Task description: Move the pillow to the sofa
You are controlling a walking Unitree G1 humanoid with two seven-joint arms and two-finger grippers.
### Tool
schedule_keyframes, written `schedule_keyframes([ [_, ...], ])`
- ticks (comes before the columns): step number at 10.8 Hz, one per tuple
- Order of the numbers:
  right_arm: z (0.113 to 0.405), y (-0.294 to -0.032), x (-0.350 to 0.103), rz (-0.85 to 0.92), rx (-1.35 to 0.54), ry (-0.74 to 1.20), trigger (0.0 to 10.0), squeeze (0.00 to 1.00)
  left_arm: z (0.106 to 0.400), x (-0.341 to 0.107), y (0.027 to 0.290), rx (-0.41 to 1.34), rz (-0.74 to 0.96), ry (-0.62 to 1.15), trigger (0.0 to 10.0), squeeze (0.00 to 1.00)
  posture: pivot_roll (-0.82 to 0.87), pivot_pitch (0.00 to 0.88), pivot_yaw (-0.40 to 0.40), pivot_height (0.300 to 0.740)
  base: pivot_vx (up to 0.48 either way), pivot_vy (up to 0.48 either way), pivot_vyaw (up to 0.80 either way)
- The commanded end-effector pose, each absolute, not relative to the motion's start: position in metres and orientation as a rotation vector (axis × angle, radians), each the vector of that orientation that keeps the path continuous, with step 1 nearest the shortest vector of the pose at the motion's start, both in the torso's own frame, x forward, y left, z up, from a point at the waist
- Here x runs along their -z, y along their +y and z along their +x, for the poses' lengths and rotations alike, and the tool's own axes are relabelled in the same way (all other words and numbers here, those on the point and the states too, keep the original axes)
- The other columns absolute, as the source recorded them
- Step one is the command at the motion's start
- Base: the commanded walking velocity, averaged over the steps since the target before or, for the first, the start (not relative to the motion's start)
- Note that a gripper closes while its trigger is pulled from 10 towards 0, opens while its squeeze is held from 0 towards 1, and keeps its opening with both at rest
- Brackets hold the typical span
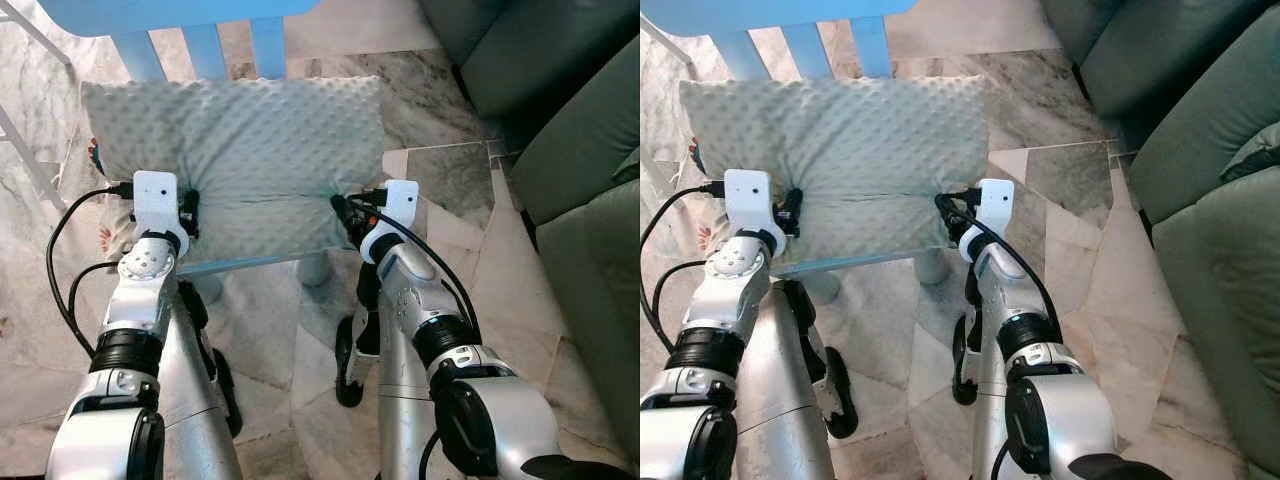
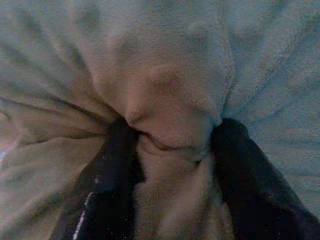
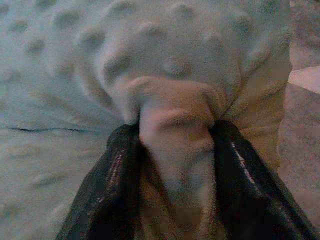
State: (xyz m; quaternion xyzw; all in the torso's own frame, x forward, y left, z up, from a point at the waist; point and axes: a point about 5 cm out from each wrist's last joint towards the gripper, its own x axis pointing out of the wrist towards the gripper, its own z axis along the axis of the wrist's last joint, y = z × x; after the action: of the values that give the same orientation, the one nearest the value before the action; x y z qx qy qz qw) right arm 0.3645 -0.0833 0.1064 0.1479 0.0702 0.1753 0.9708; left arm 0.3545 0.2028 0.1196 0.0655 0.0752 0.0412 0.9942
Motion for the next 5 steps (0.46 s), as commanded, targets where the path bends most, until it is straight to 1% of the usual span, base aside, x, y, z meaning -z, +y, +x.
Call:
schedule_keyframes([
  [1, 0.3538, -0.0866, -0.0804, 0.304, -0.342, 0.259, 0.0, 0.00, 0.3399, -0.0785, 0.2008, -0.079, 0.108, 0.329, 0.0, 0.00, -0.01, 0.453, -0.082, 0.475, 0.000, 0.000, 0.00],
  [5, 0.3599, -0.0814, -0.0890, 0.291, -0.390, 0.257, 0.0, 0.00, 0.3477, -0.0880, 0.2046, -0.125, 0.096, 0.284, 0.0, 0.00, -0.01, 0.389, -0.090, 0.475, 0.000, 0.000, 0.00],
])
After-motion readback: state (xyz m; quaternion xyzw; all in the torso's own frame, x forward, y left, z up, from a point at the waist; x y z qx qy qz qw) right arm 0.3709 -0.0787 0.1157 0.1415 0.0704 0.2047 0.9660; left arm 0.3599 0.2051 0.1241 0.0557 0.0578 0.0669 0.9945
